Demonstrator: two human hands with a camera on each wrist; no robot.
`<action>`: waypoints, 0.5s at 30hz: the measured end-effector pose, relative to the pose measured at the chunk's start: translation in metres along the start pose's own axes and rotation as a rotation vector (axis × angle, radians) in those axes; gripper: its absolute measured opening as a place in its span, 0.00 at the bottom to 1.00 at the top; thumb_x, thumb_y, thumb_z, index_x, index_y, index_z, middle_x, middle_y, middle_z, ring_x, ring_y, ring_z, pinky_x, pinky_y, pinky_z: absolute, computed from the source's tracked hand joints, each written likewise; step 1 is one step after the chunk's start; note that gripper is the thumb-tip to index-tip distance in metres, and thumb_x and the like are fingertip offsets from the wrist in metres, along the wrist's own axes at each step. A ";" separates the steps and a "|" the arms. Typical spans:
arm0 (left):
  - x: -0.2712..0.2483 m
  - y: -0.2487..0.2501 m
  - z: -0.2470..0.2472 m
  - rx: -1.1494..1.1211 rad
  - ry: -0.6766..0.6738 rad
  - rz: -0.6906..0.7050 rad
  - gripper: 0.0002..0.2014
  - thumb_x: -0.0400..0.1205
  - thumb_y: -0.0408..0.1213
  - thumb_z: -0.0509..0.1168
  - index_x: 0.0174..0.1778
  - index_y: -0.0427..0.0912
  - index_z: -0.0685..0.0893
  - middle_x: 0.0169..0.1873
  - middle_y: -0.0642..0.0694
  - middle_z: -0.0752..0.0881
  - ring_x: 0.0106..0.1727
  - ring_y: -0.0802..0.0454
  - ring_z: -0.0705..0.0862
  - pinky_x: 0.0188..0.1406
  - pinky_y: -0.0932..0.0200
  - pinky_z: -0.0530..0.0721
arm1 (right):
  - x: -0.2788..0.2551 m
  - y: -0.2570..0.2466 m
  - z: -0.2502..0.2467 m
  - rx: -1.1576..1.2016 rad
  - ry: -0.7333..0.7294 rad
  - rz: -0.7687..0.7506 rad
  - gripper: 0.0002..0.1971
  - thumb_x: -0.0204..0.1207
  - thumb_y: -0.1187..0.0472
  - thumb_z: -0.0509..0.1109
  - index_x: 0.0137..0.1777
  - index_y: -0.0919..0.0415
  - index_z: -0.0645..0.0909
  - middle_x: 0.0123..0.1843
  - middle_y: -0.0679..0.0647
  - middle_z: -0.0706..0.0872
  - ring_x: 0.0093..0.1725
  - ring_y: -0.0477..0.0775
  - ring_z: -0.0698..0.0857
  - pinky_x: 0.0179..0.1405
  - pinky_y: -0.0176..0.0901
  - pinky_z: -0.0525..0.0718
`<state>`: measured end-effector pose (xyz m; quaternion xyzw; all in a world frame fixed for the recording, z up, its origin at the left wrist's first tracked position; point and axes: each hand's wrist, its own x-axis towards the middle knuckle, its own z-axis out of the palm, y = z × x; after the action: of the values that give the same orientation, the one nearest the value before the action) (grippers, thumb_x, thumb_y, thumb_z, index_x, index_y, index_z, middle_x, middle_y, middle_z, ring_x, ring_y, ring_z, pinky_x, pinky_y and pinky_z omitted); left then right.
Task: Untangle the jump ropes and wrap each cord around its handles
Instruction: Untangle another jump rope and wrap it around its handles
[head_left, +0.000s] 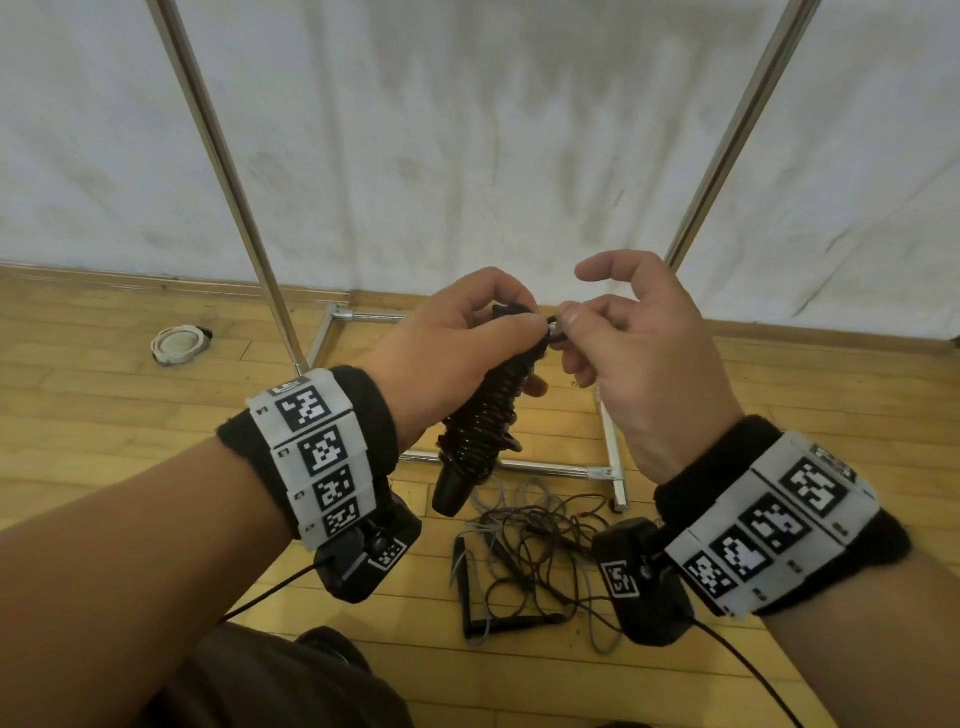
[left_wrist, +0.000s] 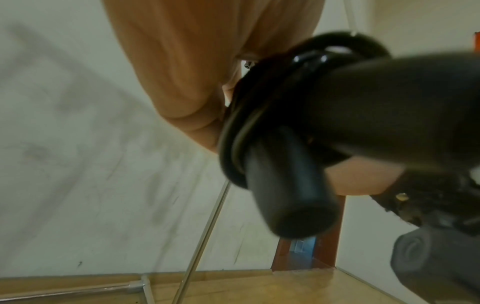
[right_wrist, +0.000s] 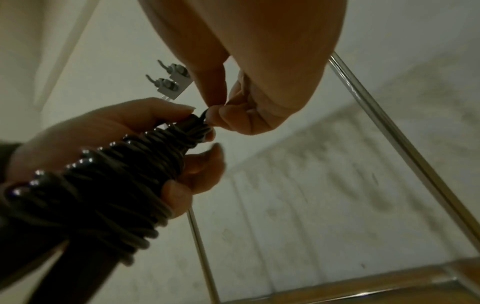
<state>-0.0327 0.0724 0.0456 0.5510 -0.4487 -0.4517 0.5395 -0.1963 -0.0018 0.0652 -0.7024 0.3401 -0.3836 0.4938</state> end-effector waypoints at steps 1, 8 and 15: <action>0.000 0.000 0.000 -0.014 -0.020 0.010 0.11 0.81 0.41 0.73 0.57 0.46 0.83 0.53 0.35 0.93 0.48 0.35 0.95 0.45 0.39 0.93 | 0.000 -0.001 0.001 0.060 0.001 0.033 0.12 0.85 0.67 0.69 0.65 0.56 0.77 0.36 0.55 0.89 0.33 0.48 0.86 0.31 0.39 0.84; -0.006 0.000 0.000 0.021 -0.053 0.060 0.17 0.81 0.38 0.73 0.65 0.54 0.86 0.39 0.48 0.89 0.41 0.44 0.90 0.40 0.51 0.91 | 0.003 -0.004 0.003 0.488 -0.043 0.299 0.12 0.86 0.71 0.66 0.67 0.63 0.77 0.37 0.56 0.86 0.31 0.50 0.80 0.24 0.41 0.75; -0.007 0.001 -0.001 -0.123 -0.058 0.012 0.15 0.82 0.40 0.76 0.64 0.45 0.87 0.38 0.42 0.88 0.36 0.44 0.88 0.41 0.51 0.90 | 0.003 -0.008 0.005 0.665 -0.112 0.433 0.10 0.88 0.70 0.60 0.66 0.62 0.76 0.37 0.55 0.79 0.24 0.46 0.69 0.19 0.37 0.64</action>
<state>-0.0331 0.0795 0.0469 0.5007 -0.4389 -0.4911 0.5617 -0.1894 0.0002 0.0721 -0.4362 0.3103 -0.3211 0.7812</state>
